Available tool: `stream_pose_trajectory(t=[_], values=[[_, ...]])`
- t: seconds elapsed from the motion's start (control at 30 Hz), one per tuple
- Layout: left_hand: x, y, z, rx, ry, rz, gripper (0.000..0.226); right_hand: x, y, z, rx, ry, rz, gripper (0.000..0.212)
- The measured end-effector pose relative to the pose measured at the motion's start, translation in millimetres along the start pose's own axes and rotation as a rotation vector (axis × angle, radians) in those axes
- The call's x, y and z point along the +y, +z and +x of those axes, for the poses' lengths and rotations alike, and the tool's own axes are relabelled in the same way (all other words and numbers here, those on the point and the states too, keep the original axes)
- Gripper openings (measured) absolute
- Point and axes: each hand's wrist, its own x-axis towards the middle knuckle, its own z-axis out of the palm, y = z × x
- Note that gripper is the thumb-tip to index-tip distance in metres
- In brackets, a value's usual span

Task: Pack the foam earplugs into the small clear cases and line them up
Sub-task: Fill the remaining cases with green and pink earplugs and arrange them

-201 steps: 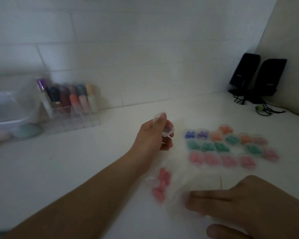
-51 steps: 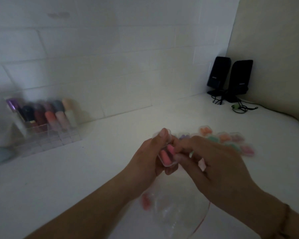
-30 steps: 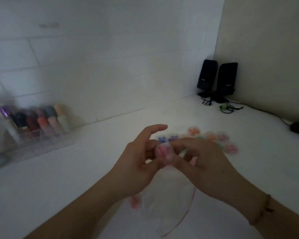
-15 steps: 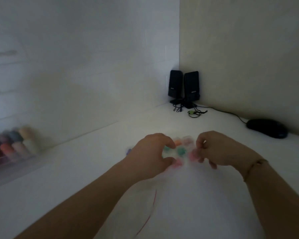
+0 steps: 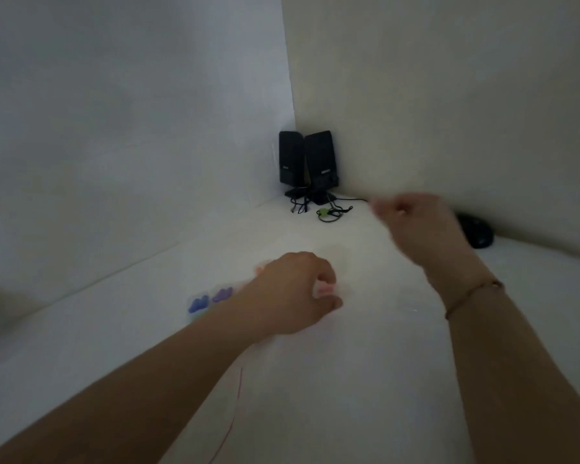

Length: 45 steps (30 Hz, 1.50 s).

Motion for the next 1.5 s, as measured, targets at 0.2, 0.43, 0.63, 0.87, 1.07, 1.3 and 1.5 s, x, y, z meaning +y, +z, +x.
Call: stream_pose_trajectory(t=[0.2, 0.43, 0.63, 0.87, 1.07, 1.3, 1.5], values=[[33.0, 24.8, 46.1, -0.119, 0.186, -0.026, 0.052, 23.9, -52.4, 12.0, 0.26, 0.393, 1.258, 0.037], [56.3, 42.5, 67.4, -0.2, 0.308, 0.049, 0.049, 35.4, -48.2, 15.8, 0.315, 0.497, 1.347, 0.036], [57.5, 33.8, 65.6, -0.074, 0.259, -0.124, 0.036, 28.4, -38.6, 18.7, 0.35, 0.401, 1.105, 0.029], [1.1, -28.3, 25.2, 0.01, -0.095, -0.834, 0.053, -4.5, 28.5, -11.6, -0.069, -0.43, 0.206, 0.01], [-36.8, -45.0, -45.4, -0.017, -0.12, -1.033, 0.053, -33.9, 66.8, -63.5, -0.168, -0.692, 0.242, 0.008], [-64.4, -54.0, -113.9, -0.027, -0.097, -1.148, 0.061, -59.2, 93.5, -105.4, -0.256, -0.873, 0.204, 0.002], [-76.9, -43.0, -148.4, -0.004, -0.128, -1.163, 0.06, -65.2, 110.6, -123.3, -0.307, -1.024, 0.11, 0.008]])
